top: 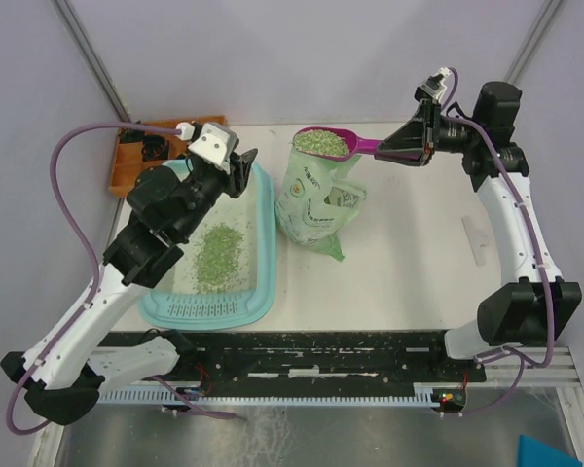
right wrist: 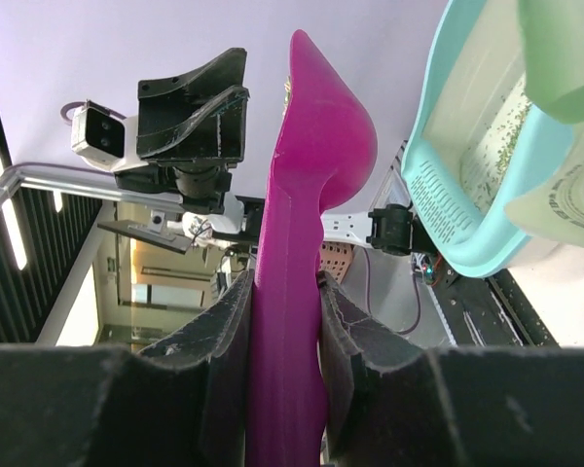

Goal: Fill the litter box with clean litter
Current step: Pour the cat litter into the litter box.

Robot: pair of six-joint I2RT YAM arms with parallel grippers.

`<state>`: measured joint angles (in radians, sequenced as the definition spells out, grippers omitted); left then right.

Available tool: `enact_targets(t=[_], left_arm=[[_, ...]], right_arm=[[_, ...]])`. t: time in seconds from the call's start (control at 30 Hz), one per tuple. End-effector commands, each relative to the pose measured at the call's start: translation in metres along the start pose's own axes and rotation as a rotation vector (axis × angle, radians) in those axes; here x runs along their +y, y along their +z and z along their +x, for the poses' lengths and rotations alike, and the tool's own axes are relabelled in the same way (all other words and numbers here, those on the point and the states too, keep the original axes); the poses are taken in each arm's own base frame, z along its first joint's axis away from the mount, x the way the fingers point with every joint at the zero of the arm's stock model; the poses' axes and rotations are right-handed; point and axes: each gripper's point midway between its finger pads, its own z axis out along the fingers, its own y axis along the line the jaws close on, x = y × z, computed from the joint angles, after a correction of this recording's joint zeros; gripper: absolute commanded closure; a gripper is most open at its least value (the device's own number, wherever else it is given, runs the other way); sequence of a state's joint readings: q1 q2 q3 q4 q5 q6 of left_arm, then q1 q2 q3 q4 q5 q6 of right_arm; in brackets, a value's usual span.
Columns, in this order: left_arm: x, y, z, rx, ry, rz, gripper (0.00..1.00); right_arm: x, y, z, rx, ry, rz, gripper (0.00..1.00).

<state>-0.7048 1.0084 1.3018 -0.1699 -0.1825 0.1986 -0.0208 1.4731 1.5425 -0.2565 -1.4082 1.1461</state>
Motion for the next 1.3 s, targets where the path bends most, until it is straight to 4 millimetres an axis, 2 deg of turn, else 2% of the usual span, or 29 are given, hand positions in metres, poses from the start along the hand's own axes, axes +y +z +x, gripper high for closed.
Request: enact_targets(t=[0.0,0.1,0.2,0.33,0.6,0.77,0.93,1.27], left_arm=[[0.009,-0.011,-0.016,-0.054,-0.035,-0.037,0.52],[0.014,-0.016,-0.018,-0.061,-0.037,-0.061,0.53],[0.031,-0.021,-0.016,-0.051,-0.042,-0.154,0.52],[0.043,-0.026,-0.014,-0.05,-0.055,-0.226,0.51],[0.057,-0.035,-0.017,-0.063,-0.057,-0.3,0.5],[0.069,-0.044,-0.024,-0.089,-0.07,-0.362,0.5],[0.091,-0.064,-0.034,-0.137,-0.092,-0.482,0.51],[0.105,-0.084,-0.035,-0.158,-0.1,-0.554,0.51]], right_arm=[[0.025,0.012,-0.002,0.016,-0.094,-0.027,0.98],[0.025,0.02,-0.001,0.031,-0.096,-0.032,0.98],[0.025,0.028,0.001,0.049,-0.098,-0.038,0.98],[0.029,0.039,0.005,0.074,-0.109,-0.049,0.98],[0.029,0.068,0.013,0.139,-0.109,-0.071,0.98],[0.028,0.091,0.024,0.201,-0.105,-0.09,0.98],[0.022,0.117,0.035,0.268,-0.094,-0.106,0.98],[0.011,0.18,0.07,0.413,-0.097,-0.127,0.98]])
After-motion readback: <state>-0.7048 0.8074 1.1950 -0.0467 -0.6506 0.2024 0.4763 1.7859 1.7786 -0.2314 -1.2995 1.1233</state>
